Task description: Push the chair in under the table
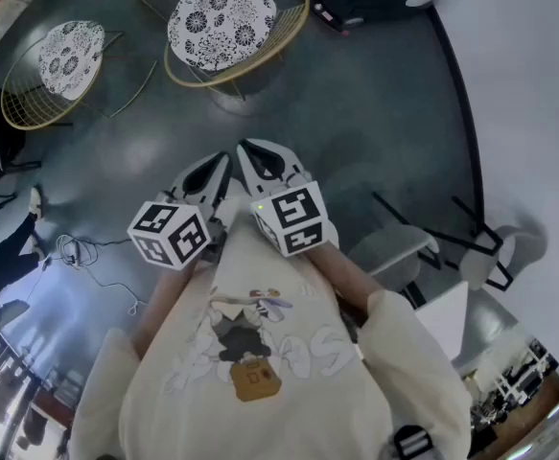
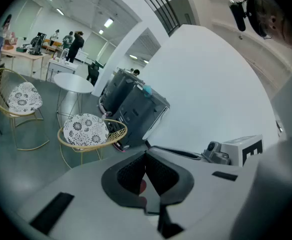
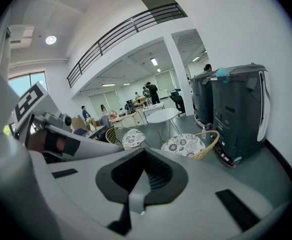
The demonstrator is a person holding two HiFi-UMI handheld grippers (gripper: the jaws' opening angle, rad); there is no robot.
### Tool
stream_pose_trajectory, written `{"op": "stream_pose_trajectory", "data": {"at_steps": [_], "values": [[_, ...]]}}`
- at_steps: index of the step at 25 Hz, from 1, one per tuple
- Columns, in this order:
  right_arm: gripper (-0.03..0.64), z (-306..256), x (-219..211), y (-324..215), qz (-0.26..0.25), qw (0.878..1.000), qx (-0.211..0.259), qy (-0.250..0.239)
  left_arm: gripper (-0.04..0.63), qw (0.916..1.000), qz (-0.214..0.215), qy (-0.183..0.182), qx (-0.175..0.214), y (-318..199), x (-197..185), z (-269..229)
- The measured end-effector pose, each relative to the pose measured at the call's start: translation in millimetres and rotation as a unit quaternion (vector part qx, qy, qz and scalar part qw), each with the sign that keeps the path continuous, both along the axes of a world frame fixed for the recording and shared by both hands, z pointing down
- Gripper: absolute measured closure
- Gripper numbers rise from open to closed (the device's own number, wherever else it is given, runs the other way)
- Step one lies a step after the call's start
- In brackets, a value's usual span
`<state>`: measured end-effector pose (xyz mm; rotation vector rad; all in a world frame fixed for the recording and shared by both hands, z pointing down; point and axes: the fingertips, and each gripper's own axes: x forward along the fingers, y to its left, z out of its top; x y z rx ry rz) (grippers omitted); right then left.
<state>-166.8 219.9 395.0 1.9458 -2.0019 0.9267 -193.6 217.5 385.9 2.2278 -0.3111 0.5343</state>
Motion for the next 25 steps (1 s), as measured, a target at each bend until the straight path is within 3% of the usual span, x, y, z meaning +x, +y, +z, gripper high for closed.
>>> {"op": "stream_pose_trajectory", "data": {"at_steps": [12,18,21,25], "values": [[0.609,-2,40,42,0.022,1.0,-0.006,-0.004,0.586,0.9996,0.015,-0.012,0.02,38,37,-7],[0.609,-1,57,63,0.056,0.997,0.015,-0.043,0.586,0.9992,0.02,-0.019,0.028,57,44,-7],[0.609,8,62,64,0.065,0.997,0.0,-0.052,0.586,0.9992,0.026,-0.026,0.017,58,48,-3],[0.609,28,62,62,0.077,0.994,-0.038,-0.069,0.586,0.9982,0.027,-0.047,-0.026,49,48,16]]}}
